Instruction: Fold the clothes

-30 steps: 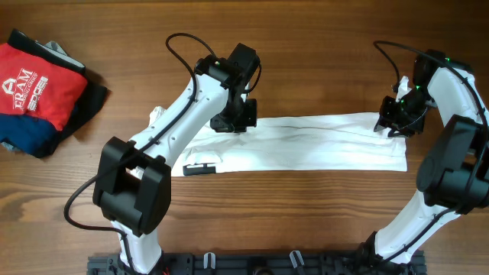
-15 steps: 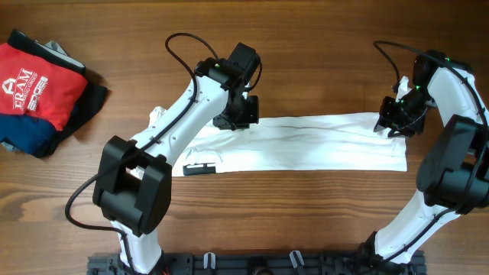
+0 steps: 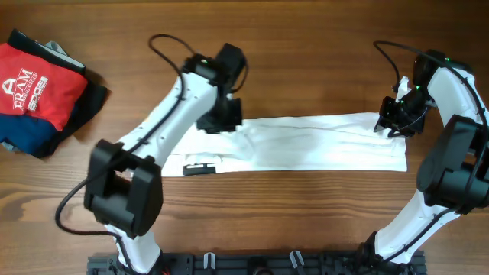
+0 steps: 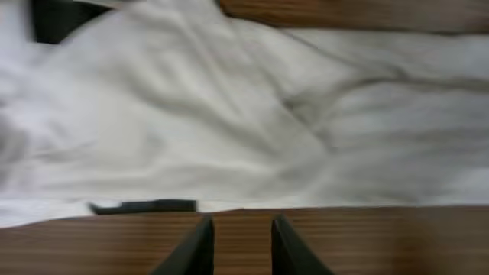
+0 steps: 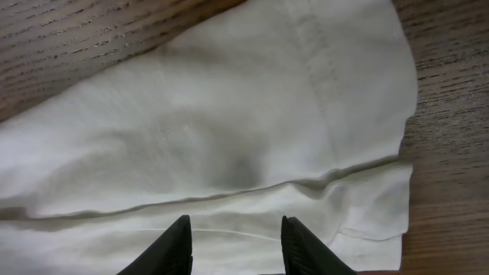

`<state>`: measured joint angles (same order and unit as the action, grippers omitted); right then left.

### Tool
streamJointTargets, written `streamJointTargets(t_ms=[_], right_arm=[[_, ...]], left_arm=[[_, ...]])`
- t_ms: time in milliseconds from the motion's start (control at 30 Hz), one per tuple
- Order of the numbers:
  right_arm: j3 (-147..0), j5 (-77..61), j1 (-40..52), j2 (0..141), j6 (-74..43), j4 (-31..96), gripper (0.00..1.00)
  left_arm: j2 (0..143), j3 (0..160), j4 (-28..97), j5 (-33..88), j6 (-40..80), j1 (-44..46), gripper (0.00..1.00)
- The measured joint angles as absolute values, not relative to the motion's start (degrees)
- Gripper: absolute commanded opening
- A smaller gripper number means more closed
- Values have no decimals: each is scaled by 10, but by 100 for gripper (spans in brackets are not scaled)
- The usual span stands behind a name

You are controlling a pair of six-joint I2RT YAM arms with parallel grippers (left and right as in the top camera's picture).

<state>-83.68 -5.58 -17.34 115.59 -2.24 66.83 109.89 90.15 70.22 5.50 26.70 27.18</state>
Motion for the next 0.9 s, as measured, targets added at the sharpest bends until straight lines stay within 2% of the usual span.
streamJointTargets(t_ms=[133, 600, 767, 900], right_arm=[[-837, -56, -173, 1156, -22, 668, 38], [-837, -56, -173, 1156, -22, 668, 38], [-837, -56, -173, 1156, -22, 668, 38], [-837, -56, -173, 1156, -22, 668, 38]], left_arm=[[1089, 898, 715, 0, 267, 225, 24], [1089, 709, 520, -32, 269, 49, 22], [1088, 686, 505, -25, 269, 21, 23], [1085, 698, 523, 12, 249, 17, 28]])
